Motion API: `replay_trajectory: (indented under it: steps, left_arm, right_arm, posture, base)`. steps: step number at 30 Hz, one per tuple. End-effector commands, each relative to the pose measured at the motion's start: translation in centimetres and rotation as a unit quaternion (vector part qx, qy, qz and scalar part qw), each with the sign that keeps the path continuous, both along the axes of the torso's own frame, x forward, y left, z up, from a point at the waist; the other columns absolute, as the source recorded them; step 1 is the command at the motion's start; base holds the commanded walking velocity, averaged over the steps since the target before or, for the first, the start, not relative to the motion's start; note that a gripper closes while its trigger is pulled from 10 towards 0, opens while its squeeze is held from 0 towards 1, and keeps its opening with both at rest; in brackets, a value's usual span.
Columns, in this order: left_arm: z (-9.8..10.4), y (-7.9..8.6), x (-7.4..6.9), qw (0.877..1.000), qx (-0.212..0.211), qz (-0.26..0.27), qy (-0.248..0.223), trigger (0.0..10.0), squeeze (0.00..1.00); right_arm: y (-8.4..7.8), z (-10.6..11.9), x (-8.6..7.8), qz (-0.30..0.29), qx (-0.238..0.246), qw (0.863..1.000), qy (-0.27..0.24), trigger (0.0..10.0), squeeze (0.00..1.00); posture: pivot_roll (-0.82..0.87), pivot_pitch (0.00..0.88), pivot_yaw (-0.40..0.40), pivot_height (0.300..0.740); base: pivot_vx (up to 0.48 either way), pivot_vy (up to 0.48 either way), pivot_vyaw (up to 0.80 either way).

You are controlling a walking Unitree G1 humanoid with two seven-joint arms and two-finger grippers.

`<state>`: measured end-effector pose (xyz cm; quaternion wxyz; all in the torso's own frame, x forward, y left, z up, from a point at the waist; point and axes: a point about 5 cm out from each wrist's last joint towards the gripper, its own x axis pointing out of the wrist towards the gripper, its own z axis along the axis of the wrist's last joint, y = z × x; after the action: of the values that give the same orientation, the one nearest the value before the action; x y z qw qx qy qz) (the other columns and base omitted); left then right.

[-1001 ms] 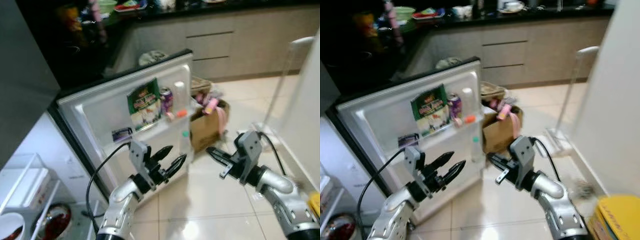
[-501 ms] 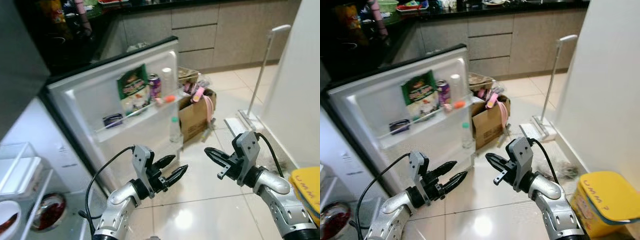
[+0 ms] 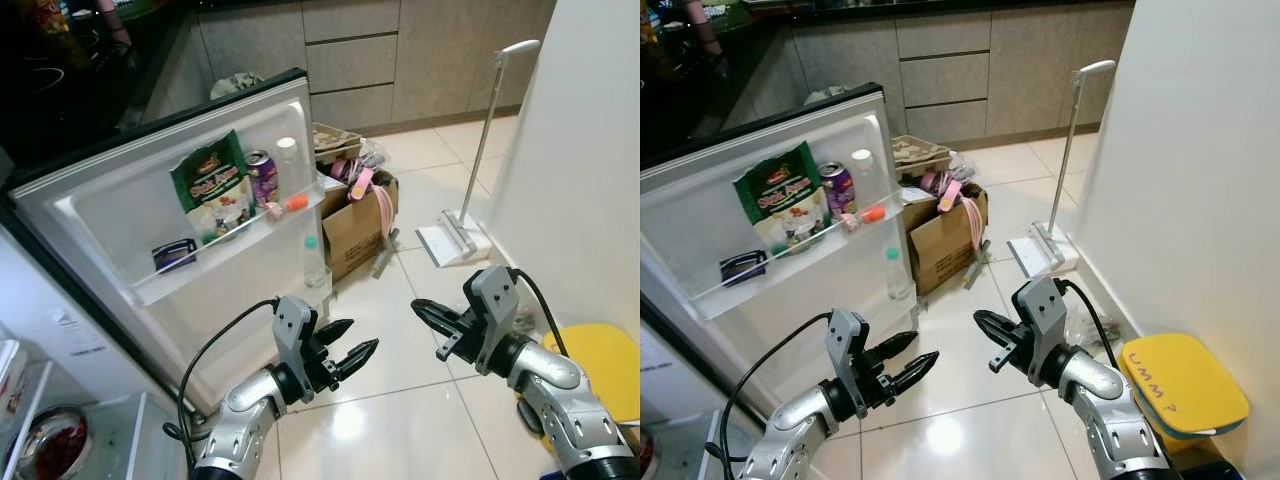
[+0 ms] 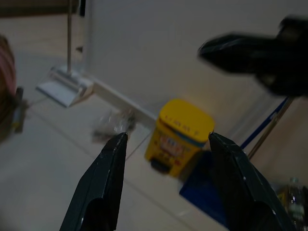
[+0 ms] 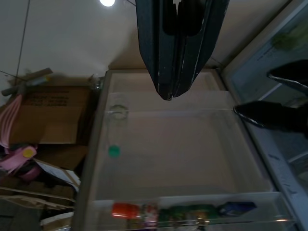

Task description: Restocking fridge

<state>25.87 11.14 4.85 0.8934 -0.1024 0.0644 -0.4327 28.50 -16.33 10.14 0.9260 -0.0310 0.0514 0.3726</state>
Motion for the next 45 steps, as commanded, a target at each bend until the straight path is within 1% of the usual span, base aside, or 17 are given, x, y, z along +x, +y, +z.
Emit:
replay_trajectory:
  steps: [1, 2, 7, 9, 15, 18, 20, 23, 26, 29, 30, 33, 34, 35, 36, 41, 45]
  left_arm:
    - [-0.9, 1.1, -0.4, 1.0, 0.022, 0.01, 0.01, 10.0, 0.0]
    - [-2.1, 2.1, -0.8, 0.998, 0.037, 0.026, 0.033, 10.0, 0.0]
    - [-3.4, 2.8, -1.3, 0.996, 0.051, 0.04, 0.058, 10.0, 0.0]
    - [-5.6, 3.8, -2.6, 0.99, 0.08, 0.06, 0.102, 10.0, 0.0]
    - [-7.7, 4.8, -4.2, 0.979, 0.105, 0.084, 0.151, 10.0, 0.0]
    - [-8.8, 5.5, -5.2, 0.972, 0.119, 0.1, 0.175, 10.0, 0.0]
    - [-10.0, 6.4, -6.6, 0.96, 0.137, 0.124, 0.211, 10.0, 0.0]
    - [-10.6, 6.9, -7.3, 0.953, 0.148, 0.136, 0.228, 10.0, 0.0]
    - [-11.6, 8.0, -8.8, 0.935, 0.166, 0.168, 0.265, 10.0, 0.0]
    - [-12.9, 9.4, -10.9, 0.903, 0.181, 0.222, 0.32, 10.0, 0.0]
    - [-12.9, 9.4, -10.9, 0.903, 0.181, 0.222, 0.32, 10.0, 0.0]
    - [-13.6, 10.5, -12.2, 0.876, 0.179, 0.269, 0.358, 10.0, 0.0]
    - [-13.6, 10.5, -12.2, 0.876, 0.179, 0.269, 0.358, 10.0, 0.0]
    - [-13.9, 10.9, -13.0, 0.861, 0.181, 0.289, 0.377, 10.0, 0.0]
    - [-13.9, 10.9, -13.0, 0.861, 0.181, 0.289, 0.377, 10.0, 0.0]
    - [-14.3, 10.9, -13.6, 0.846, 0.181, 0.303, 0.399, 10.0, 0.0]
    - [-14.3, 10.7, -13.3, 0.843, 0.172, 0.314, 0.401, 10.0, 0.0]
  right_arm:
    - [0.3, -0.6, -0.2, 0.006, 0.008, 1.0, 0.013, 10.0, 0.0]
    - [0.0, -1.0, -0.3, 0.002, 0.008, 1.0, 0.022, 10.0, 0.0]
    - [-0.4, -1.8, -0.4, -0.006, 0.007, 0.999, 0.036, 10.0, 0.0]
    - [-1.2, -3.8, -1.0, -0.026, 0.002, 0.997, 0.072, 10.0, 0.0]
    - [-2.0, -6.4, -2.0, -0.049, -0.002, 0.992, 0.12, 10.0, 0.0]
    - [-2.4, -7.7, -2.8, -0.06, -0.002, 0.987, 0.146, 10.0, 0.0]
    - [-3.0, -9.7, -4.0, -0.082, -0.003, 0.979, 0.187, 10.0, 0.0]
    - [-3.4, -10.7, -4.8, -0.097, -0.009, 0.973, 0.208, 10.0, 0.0]
    - [-4.3, -12.9, -6.6, -0.133, -0.019, 0.957, 0.256, 10.0, 0.0]
    - [-6.2, -15.8, -9.6, -0.228, -0.063, 0.918, 0.317, 10.0, 0.0]
    - [-6.2, -15.8, -9.6, -0.228, -0.063, 0.918, 0.317, 10.0, 0.0]
    - [-7.1, -17.4, -12.0, -0.272, -0.119, 0.888, 0.35, 10.0, 0.0]
    - [-7.1, -17.4, -12.0, -0.272, -0.119, 0.888, 0.35, 10.0, 0.0]
    - [-7.4, -18.1, -13.3, -0.291, -0.14, 0.873, 0.366, 10.0, 0.0]
    - [-7.4, -18.1, -13.3, -0.291, -0.14, 0.873, 0.366, 10.0, 0.0]
    - [-7.2, -19.2, -15.2, -0.307, -0.176, 0.848, 0.394, 10.0, 0.0]
    - [-7.1, -19.4, -15.4, -0.314, -0.191, 0.842, 0.395, 10.0, 0.0]
  posture:
    - [-0.07, 0.0, 0.033, 0.699]
    - [-0.07, 0.0, 0.033, 0.709]
    - [-0.07, 0.0, 0.033, 0.724]
    - [-0.08, 0.0, 0.033, 0.739]
    - [-0.07, 0.0, 0.032, 0.74]
    - [-0.07, 0.0, 0.033, 0.74]
    - [-0.07, 0.0, 0.034, 0.74]
    - [-0.07, 0.0, 0.035, 0.74]
    - [-0.07, 0.0, 0.036, 0.74]
    - [-0.08, 0.0, 0.029, 0.74]
    - [-0.08, 0.0, 0.029, 0.74]
    - [-0.07, 0.0, 0.023, 0.74]
    - [-0.07, 0.0, 0.023, 0.74]
    - [-0.07, 0.0, 0.017, 0.74]
    - [-0.07, 0.0, 0.017, 0.74]
    - [-0.07, 0.0, 0.006, 0.74]
    - [-0.07, 0.0, 0.0, 0.74]
  base:
    - [0.0, 0.0, 0.0]
    - [0.0, 0.0, 0.0]
    - [0.0, 0.0, 0.0]
    - [0.0, 0.0, 0.0]
    - [0.0, 0.0, 0.0]
    - [0.0, 0.0, 0.0]
    - [0.0, 0.0, 0.0]
    - [0.0, 0.0, 0.0]
    - [0.0, 0.0, 0.0]
    - [0.0, 0.0, 0.0]
    - [0.0, 0.0, 0.0]
    - [0.0, 0.0, 0.0]
    - [0.0, 0.0, 0.0]
    - [0.0, 0.0, 0.0]
    - [0.0, 0.0, 0.0]
    - [0.0, 0.0, 0.0]
    - [0.0, 0.0, 0.0]
